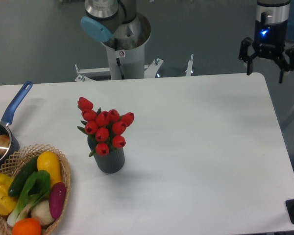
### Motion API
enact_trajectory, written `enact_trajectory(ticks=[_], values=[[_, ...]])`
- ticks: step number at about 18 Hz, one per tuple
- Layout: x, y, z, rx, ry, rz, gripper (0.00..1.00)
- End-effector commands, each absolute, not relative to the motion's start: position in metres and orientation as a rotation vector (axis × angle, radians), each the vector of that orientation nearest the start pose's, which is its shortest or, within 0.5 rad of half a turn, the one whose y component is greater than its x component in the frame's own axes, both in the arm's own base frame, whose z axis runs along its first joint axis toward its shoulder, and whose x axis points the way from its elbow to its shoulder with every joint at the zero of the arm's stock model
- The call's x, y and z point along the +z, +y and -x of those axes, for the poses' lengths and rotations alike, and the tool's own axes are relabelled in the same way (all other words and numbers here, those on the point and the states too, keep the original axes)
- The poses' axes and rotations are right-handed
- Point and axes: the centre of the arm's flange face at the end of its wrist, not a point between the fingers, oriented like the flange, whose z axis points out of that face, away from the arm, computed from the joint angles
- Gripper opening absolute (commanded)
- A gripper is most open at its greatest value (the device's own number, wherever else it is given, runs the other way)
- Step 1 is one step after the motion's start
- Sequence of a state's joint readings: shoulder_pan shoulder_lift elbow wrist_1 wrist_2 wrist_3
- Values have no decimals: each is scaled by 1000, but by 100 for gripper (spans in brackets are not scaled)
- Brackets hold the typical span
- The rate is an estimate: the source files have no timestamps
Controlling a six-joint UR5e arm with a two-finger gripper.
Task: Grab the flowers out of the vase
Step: 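Move the open gripper from its start pose toward the red tulips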
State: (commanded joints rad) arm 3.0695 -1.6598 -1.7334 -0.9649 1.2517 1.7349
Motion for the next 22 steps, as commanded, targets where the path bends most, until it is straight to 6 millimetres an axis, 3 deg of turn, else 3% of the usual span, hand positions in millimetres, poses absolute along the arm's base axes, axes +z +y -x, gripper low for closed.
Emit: enact_trajectory(ticks=[3, 12, 22], values=[[434, 205, 530, 520, 414, 2763, 100], [427, 250, 515, 494, 516, 2715, 100], [379, 279, 500, 383, 458, 2628, 100]])
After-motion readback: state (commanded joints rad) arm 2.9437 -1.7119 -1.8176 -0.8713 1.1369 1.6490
